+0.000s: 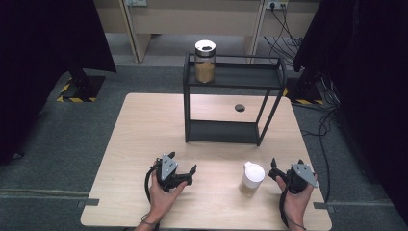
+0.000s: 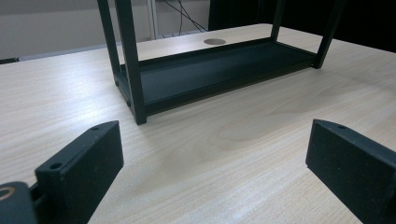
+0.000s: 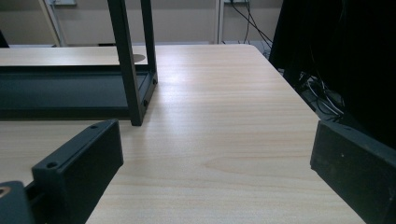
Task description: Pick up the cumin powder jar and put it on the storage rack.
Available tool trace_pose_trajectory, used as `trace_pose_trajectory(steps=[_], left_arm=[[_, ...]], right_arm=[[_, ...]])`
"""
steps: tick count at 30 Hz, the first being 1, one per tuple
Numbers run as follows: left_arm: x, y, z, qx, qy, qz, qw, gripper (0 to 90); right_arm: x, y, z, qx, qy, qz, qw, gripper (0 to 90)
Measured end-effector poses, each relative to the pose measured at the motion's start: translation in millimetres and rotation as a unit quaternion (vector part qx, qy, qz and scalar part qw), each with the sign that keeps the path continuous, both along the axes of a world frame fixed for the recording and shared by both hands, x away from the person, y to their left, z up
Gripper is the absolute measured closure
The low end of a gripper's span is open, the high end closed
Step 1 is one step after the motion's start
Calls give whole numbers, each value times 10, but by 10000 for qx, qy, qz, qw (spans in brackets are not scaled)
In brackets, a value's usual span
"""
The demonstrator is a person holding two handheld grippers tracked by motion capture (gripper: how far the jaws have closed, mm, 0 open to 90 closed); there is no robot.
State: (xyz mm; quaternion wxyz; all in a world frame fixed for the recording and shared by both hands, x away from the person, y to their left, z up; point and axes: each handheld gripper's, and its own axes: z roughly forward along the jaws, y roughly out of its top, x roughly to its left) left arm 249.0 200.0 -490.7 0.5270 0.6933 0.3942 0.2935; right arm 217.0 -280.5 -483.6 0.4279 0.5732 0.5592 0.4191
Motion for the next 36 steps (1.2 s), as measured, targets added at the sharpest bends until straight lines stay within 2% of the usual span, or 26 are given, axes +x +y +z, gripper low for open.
trace_pose_trajectory(steps=[29,36], left_arm=[[-5,33,-12,-81,6,16,10000,33],[-3,46,-14,-96,5,19,10000,33]], right_arm=[[-27,-24,-19,62,-64,17,10000,24],[-24,-8,-14,7,-46,15,10000,24]])
